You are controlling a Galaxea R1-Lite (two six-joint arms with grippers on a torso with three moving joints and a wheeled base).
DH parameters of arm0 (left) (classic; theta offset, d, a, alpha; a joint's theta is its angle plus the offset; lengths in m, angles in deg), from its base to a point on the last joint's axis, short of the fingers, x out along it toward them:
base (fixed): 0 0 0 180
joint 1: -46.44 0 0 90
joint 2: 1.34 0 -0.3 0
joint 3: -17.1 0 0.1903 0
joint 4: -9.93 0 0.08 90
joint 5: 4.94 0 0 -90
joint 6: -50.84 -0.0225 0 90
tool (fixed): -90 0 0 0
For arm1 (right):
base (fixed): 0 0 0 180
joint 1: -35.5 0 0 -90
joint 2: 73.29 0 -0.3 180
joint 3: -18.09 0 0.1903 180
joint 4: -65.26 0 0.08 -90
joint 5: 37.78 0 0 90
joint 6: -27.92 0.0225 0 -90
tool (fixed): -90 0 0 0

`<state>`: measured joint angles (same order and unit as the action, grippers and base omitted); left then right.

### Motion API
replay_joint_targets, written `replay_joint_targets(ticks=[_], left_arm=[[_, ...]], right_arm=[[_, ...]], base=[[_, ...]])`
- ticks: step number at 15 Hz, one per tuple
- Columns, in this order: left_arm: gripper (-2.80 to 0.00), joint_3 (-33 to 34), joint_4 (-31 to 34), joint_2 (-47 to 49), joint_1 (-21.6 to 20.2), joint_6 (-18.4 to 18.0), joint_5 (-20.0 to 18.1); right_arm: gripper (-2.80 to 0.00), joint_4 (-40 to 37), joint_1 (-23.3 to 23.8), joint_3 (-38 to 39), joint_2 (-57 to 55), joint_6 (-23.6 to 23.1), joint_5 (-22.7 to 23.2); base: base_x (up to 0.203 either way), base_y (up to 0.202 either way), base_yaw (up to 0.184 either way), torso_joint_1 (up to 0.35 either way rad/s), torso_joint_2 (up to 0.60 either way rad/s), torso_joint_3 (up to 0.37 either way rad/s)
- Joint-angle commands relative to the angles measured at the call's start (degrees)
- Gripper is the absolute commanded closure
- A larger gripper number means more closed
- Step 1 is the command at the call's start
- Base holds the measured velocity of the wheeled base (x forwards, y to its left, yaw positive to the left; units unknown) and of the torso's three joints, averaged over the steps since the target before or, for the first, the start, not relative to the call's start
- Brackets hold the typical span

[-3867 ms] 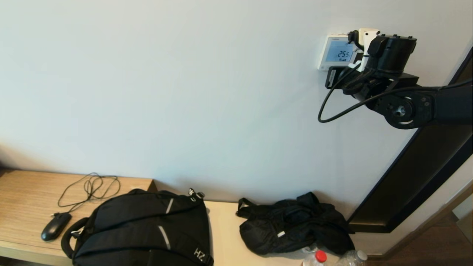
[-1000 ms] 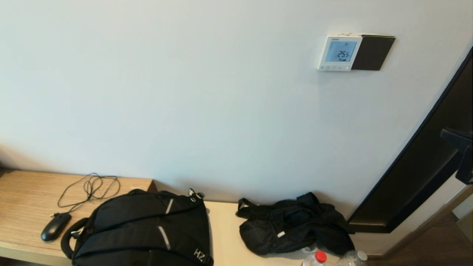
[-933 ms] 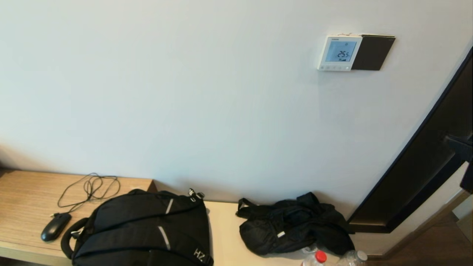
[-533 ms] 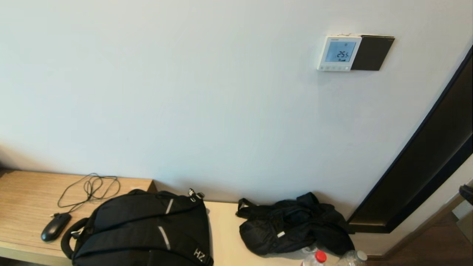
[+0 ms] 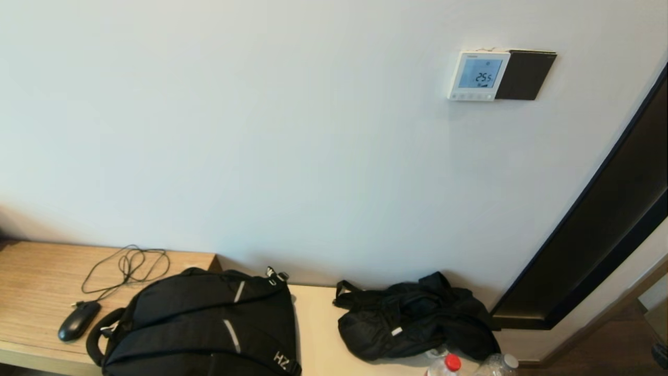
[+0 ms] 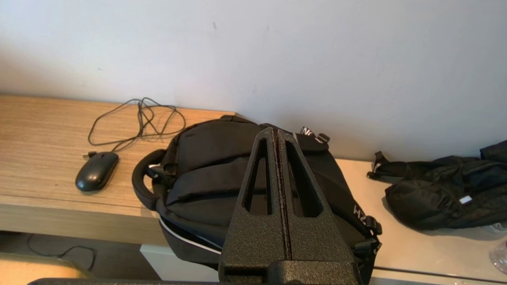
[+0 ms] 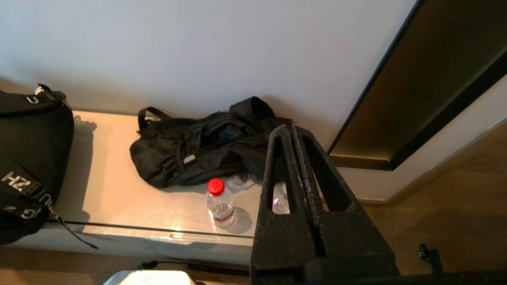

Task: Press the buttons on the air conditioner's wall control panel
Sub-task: Turn off the central air conditioner

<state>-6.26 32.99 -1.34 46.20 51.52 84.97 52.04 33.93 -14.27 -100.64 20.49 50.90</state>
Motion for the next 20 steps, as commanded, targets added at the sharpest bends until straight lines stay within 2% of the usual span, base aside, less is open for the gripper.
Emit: replay_joint_targets(ticks=[1, 9, 20], left_arm=[[0.00, 0.0, 0.0, 0.0, 0.0, 0.0, 0.0], [0.00, 0.0, 0.0, 0.0, 0.0, 0.0, 0.0], [0.00, 0.0, 0.0, 0.0, 0.0, 0.0, 0.0]], right_arm=[[0.00, -1.1, 0.7, 1.8, 4.5, -0.2, 0.4], [0.00, -3.8, 2.6, 7.7, 14.0, -1.4, 2.5], [0.00, -10.5, 2.2, 8.8, 26.6, -1.3, 3.3]], base=[[0.000, 0.000, 0.000, 0.000, 0.00, 0.000], [0.000, 0.000, 0.000, 0.000, 0.00, 0.000], [0.000, 0.000, 0.000, 0.000, 0.00, 0.000]])
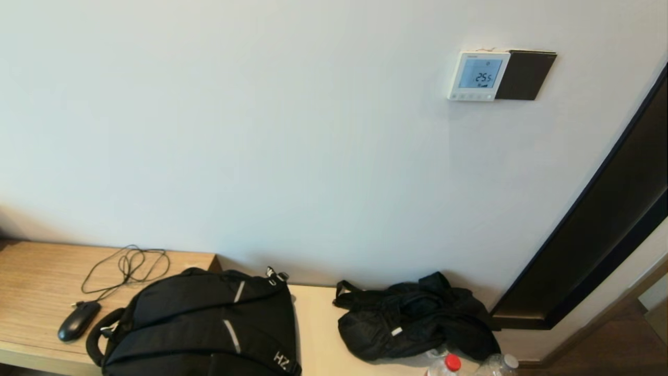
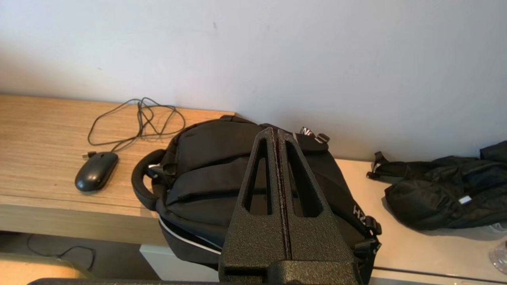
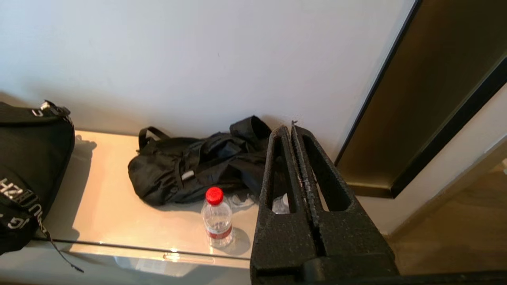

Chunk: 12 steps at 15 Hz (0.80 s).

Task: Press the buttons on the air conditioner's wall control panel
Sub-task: Turn off the central air conditioner

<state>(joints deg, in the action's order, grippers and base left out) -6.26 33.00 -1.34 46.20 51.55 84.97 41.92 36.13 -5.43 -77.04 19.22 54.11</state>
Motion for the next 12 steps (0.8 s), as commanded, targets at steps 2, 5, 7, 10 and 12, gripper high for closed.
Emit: replay_joint_targets(ticks=[2, 5, 7, 10, 12], left_arm=[[0.00, 0.0, 0.0, 0.0, 0.0, 0.0, 0.0], [0.00, 0.0, 0.0, 0.0, 0.0, 0.0, 0.0], [0.00, 0.0, 0.0, 0.0, 0.0, 0.0, 0.0], [0.00, 0.0, 0.0, 0.0, 0.0, 0.0, 0.0], [0.00, 0.0, 0.0, 0.0, 0.0, 0.0, 0.0]], right_arm=[[0.00, -0.4, 0.0, 0.0, 3.5, 0.0, 0.0], [0.00, -0.4, 0.0, 0.1, 3.6, 0.2, 0.0], [0.00, -0.4, 0.0, 0.1, 3.7, 0.3, 0.0], [0.00, -0.4, 0.0, 0.1, 3.7, 0.3, 0.0], [0.00, -0.4, 0.0, 0.1, 3.7, 0.4, 0.0]], base=[[0.000, 0.000, 0.000, 0.000, 0.00, 0.000], [0.000, 0.000, 0.000, 0.000, 0.00, 0.000], [0.000, 0.000, 0.000, 0.000, 0.00, 0.000], [0.000, 0.000, 0.000, 0.000, 0.00, 0.000], [0.000, 0.000, 0.000, 0.000, 0.00, 0.000]])
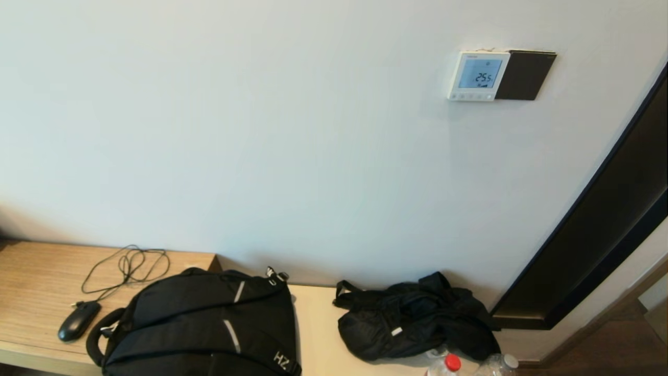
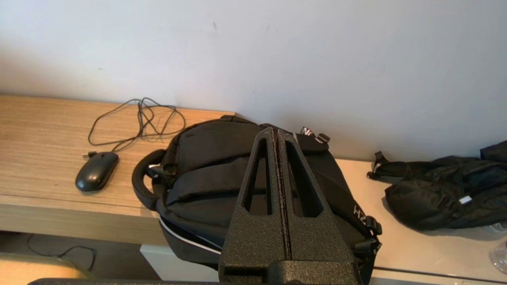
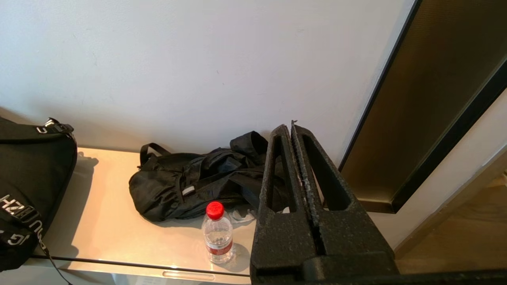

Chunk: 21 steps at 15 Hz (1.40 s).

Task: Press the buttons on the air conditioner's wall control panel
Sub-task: Turn off the central air conditioner

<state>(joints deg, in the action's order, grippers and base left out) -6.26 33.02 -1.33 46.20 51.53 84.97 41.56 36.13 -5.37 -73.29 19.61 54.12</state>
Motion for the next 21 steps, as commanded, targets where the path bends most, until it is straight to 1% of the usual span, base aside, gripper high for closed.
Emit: replay_joint_targets(ticks=[1, 21], left_arm=[[0.00, 0.0, -0.1, 0.0, 0.0, 0.0, 0.0], [0.00, 0.0, -0.1, 0.0, 0.0, 0.0, 0.0]], right_arm=[[0.00, 0.0, 0.0, 0.0, -0.1, 0.0, 0.0], [0.00, 0.0, 0.0, 0.0, -0.1, 0.1, 0.0]], base=[[0.000, 0.000, 0.000, 0.000, 0.00, 0.000], [0.000, 0.000, 0.000, 0.000, 0.00, 0.000]])
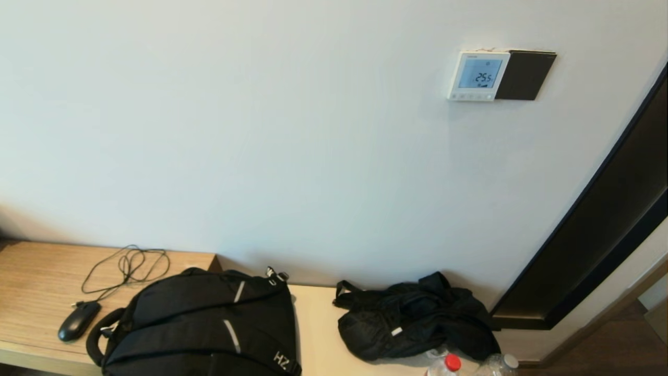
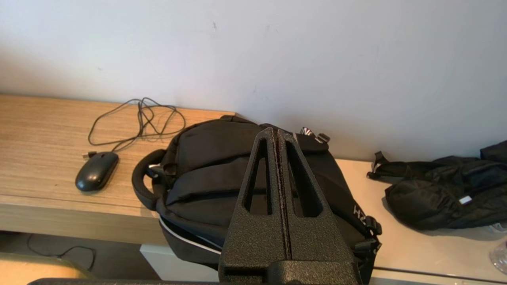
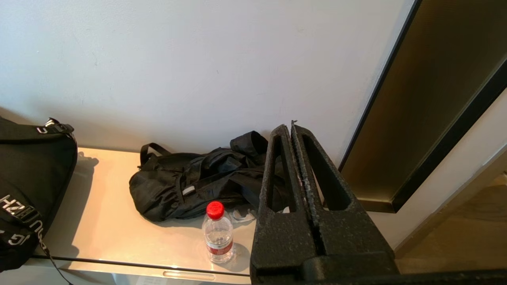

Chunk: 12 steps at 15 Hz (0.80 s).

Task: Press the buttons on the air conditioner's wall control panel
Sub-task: Turn off the central air conditioner

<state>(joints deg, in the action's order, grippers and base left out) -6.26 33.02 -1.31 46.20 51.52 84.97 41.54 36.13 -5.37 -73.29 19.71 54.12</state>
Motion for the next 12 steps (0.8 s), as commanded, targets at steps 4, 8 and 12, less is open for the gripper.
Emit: replay_joint_targets(ticks=[4, 8, 12], left_arm=[[0.00, 0.0, 0.0, 0.0, 0.0, 0.0, 0.0], [0.00, 0.0, 0.0, 0.0, 0.0, 0.0, 0.0], [0.00, 0.0, -0.1, 0.0, 0.0, 0.0, 0.0]], right_arm=[[0.00, 0.1, 0.0, 0.1, -0.1, 0.0, 0.0], [0.00, 0.0, 0.0, 0.0, -0.1, 0.0, 0.0], [0.00, 0.1, 0.0, 0.0, -0.1, 0.0, 0.0]], base=[[0.000, 0.000, 0.000, 0.000, 0.00, 0.000], [0.000, 0.000, 0.000, 0.000, 0.00, 0.000], [0.000, 0.000, 0.000, 0.000, 0.00, 0.000]])
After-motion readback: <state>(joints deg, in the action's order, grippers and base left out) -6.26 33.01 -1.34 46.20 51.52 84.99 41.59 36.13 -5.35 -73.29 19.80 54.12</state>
